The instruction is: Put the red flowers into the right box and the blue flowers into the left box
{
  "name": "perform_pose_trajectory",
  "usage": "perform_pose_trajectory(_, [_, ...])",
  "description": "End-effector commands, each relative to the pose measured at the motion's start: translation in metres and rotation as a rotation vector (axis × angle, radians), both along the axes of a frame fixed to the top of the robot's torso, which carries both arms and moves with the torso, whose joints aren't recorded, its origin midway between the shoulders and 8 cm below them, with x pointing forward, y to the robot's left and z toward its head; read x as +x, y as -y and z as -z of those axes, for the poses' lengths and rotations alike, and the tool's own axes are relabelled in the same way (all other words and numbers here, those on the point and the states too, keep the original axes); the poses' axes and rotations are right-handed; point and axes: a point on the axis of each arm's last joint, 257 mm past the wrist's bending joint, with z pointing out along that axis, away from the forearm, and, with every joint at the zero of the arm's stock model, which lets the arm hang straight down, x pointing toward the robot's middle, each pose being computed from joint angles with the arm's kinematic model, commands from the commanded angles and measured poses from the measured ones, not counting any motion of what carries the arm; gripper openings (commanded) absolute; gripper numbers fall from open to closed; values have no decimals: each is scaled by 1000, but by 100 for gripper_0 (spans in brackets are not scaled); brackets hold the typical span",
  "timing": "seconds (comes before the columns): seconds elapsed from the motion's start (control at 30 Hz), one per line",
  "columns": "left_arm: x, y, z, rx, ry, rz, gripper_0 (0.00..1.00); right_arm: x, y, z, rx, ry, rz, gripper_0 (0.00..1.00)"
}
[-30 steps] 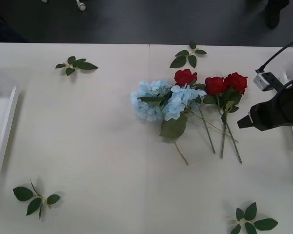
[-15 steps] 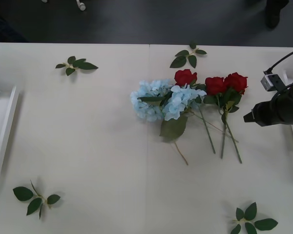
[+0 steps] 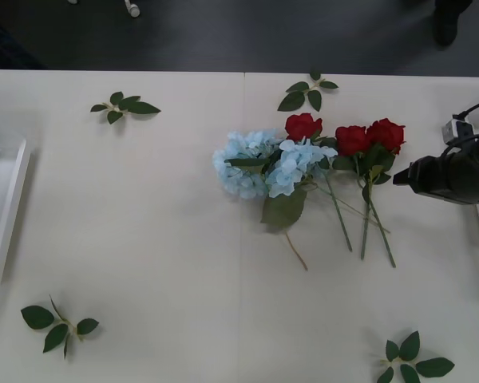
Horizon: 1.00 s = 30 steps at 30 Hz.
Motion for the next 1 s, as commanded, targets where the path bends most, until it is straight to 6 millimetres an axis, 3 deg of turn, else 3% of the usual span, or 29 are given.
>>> perform_pose_trajectory(0.03, [9,-10,3,-1,-49,-44,0,9,8,-11,68,26,142,100])
perform_pose_trajectory(0.17, [18,-9,16,10,-84,-46,1,21,5,-9,81,28,190,100])
perform_pose_trajectory(0.27, [23,-6,28,-5,-104,-43,10,31,6,-3,74,21,218,100])
perform_pose_trajectory(0.3, [27,-2,30,-9,-106,-35,18,34,7,-1,68,17,224,100])
perform_pose_trajectory(0.33, [28,0,33,-8,-112,-29,39,37,7,3,62,10,228,100])
perform_pose_trajectory(0.37, [29,1,34,-7,-115,-26,50,39,7,4,59,10,231,100])
perform_pose_trajectory(0.43, [31,5,35,-7,-118,-14,92,46,6,5,63,5,241,100])
perform_pose_trajectory(0.47, [32,6,36,-8,-119,-12,100,47,5,6,67,3,242,100])
perform_pose_trajectory(0.67, [34,26,23,-49,-95,35,100,57,2,7,57,7,244,100])
perform_pose_trajectory(1.0, [28,83,-50,-144,57,181,100,66,-4,33,27,-17,254,100])
